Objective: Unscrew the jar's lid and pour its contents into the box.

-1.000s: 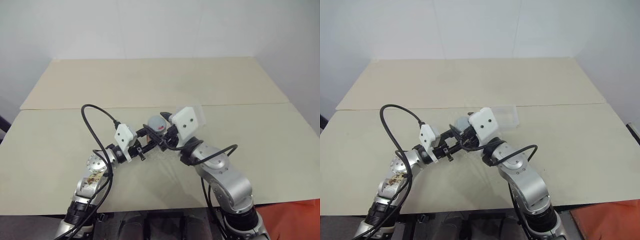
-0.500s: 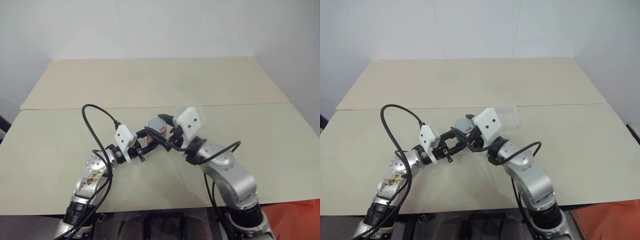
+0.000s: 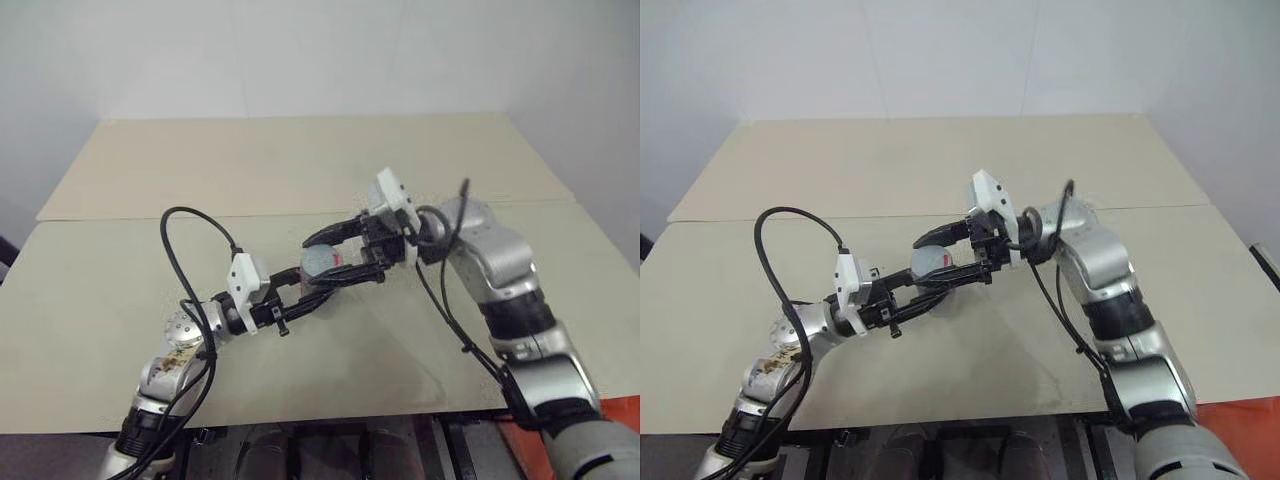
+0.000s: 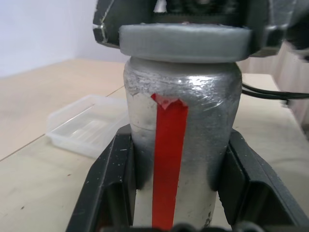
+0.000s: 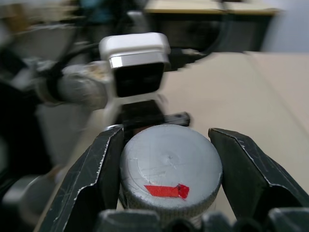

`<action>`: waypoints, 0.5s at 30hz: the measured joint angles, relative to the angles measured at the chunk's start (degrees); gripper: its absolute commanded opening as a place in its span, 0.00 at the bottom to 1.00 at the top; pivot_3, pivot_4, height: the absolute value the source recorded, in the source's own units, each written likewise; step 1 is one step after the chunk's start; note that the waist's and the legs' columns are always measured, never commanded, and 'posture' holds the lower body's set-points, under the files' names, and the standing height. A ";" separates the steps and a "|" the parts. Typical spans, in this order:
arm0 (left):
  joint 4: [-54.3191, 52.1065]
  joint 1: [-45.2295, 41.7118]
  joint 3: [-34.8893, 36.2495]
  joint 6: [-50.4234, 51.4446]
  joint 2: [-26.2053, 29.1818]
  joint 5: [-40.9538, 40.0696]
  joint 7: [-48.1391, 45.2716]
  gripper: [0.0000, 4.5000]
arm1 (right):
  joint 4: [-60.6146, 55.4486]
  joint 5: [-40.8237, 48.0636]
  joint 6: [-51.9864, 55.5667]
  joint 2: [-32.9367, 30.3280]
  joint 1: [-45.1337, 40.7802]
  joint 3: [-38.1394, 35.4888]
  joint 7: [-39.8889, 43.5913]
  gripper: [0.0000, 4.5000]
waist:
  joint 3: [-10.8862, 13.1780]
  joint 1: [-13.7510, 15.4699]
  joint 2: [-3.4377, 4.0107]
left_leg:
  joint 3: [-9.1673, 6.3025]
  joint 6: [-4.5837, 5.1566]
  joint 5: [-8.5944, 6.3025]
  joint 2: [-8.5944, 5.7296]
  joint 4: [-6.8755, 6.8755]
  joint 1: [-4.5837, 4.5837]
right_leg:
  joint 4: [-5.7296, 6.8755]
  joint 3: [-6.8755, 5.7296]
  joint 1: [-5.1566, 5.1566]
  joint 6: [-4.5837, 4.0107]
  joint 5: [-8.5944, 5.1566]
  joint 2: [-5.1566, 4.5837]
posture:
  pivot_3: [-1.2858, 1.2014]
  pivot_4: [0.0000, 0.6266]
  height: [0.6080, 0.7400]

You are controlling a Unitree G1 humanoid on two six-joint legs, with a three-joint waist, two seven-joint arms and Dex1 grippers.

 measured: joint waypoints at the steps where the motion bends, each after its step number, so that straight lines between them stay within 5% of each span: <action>1: -0.23 0.26 -0.06 0.12 0.17 0.03 -0.02 0.41 | 3.16 0.28 -2.95 -0.07 -1.75 1.75 2.24 0.62 | 0.00 0.02 0.00 | 0.00 0.00 0.00 0.01 0.00 0.00 | 0.00 -0.01 -0.01 0.00 0.00 0.00 | 0.52 0.24 1.00; 10: -0.27 1.31 0.26 1.74 1.58 0.39 0.60 0.41 | 16.33 6.36 -15.51 -0.94 -8.31 12.99 4.06 0.62 | 0.01 0.10 0.01 | -0.01 -0.03 0.02 0.03 0.01 -0.04 | 0.02 -0.05 -0.04 0.00 0.00 -0.04 | 0.52 0.24 1.00; 15: -0.44 0.82 0.16 1.48 0.81 0.33 1.05 0.41 | 18.73 5.68 -16.06 0.81 -8.08 12.30 4.32 0.95 | 0.01 0.09 0.02 | 0.00 -0.07 0.03 0.05 0.01 -0.03 | 0.05 -0.04 -0.05 -0.01 0.00 -0.04 | 0.52 0.24 1.00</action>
